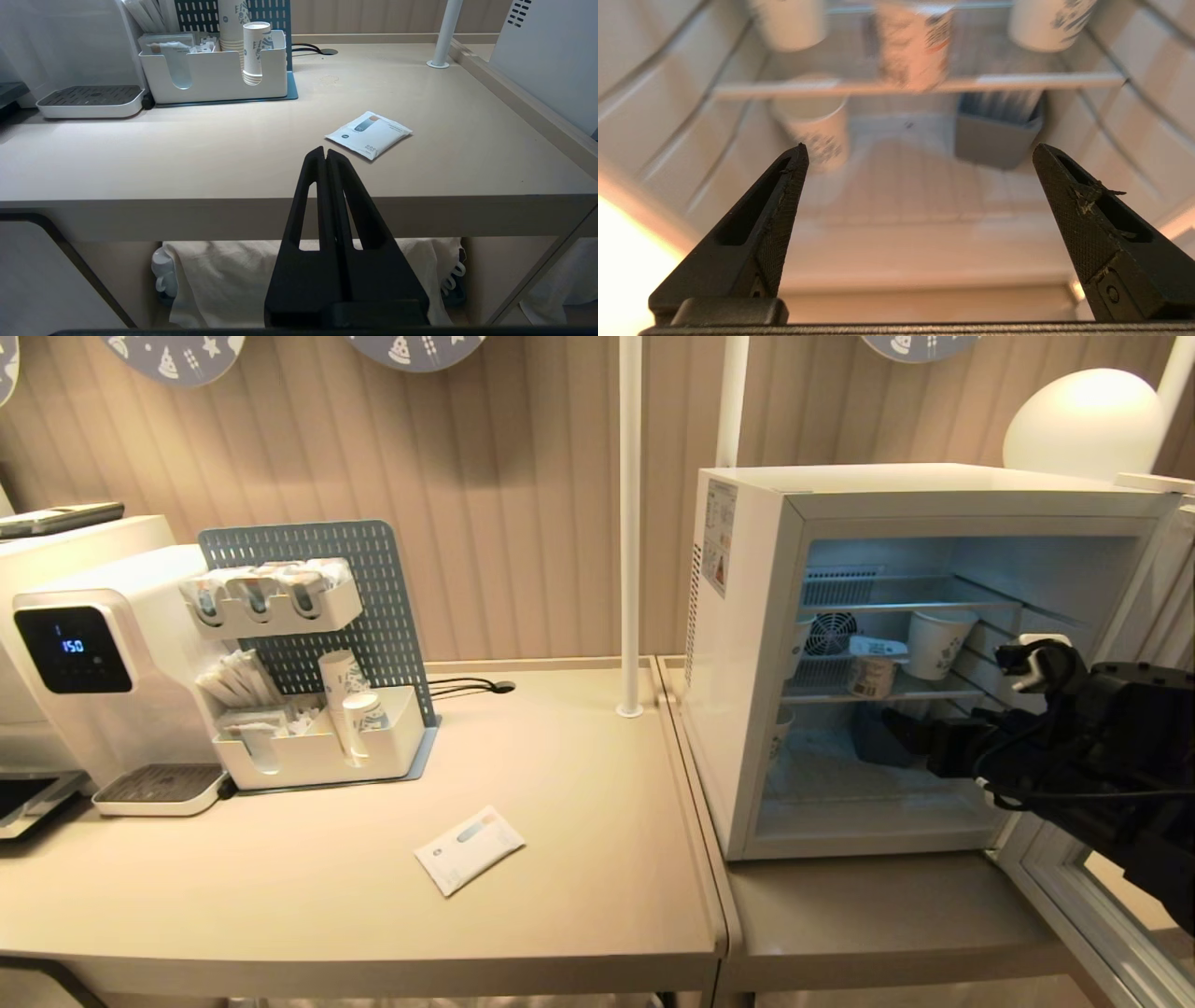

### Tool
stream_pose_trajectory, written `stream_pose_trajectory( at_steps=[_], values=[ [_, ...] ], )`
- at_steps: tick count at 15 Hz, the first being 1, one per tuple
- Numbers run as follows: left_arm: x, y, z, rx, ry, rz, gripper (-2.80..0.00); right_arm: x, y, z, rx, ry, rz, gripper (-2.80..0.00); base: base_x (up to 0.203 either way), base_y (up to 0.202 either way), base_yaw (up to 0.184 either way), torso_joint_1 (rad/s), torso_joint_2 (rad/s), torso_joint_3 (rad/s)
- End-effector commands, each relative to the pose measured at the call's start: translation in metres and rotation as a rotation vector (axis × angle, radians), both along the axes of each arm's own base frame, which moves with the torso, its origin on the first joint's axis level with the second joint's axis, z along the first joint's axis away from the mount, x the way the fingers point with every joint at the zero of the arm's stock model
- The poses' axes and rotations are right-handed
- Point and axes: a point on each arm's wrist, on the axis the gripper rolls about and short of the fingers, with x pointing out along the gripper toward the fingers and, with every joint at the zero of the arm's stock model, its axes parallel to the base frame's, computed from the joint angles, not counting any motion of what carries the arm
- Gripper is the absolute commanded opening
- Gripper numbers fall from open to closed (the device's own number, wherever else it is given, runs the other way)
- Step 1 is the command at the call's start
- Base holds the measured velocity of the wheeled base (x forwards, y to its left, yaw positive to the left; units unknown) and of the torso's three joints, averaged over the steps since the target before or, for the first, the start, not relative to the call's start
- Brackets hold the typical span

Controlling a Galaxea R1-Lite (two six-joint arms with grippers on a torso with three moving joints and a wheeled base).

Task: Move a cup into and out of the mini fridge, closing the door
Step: Put the yoghurt in the freezer, then close the freezer door

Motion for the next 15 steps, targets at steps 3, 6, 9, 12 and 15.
stream_pose_trajectory(
  at_steps=[3, 6, 9, 12, 15],
  values=[
    [0.000, 0.000, 0.000, 0.000, 0.000, 0.000, -2.80, -0.040, 0.010, 0.022, 0.007, -0.068, 0.054, 0.00, 0.000, 0.000, 0.000, 0.000, 0.00, 0.000],
    [0.000, 0.000, 0.000, 0.000, 0.000, 0.000, -2.80, -0.079, 0.013, 0.040, 0.012, -0.117, 0.078, -2.80, 0.000, 0.000, 0.000, 0.000, 0.00, 0.000],
    [0.000, 0.000, 0.000, -0.002, 0.000, 0.000, -2.80, -0.125, 0.006, 0.060, 0.002, -0.146, 0.006, -2.80, 0.000, 0.000, 0.000, 0.000, 0.00, 0.000],
    [0.000, 0.000, 0.000, -0.002, 0.000, 0.000, -2.80, -0.173, -0.011, 0.079, -0.070, -0.125, -0.259, -2.80, 0.000, 0.000, 0.000, 0.000, 0.00, 0.000],
    [0.000, 0.000, 0.000, -0.002, 0.000, 0.000, -2.80, -0.223, -0.028, 0.083, -0.105, -0.144, -0.498, -2.80, 0.000, 0.000, 0.000, 0.000, 0.00, 0.000]
  ],
)
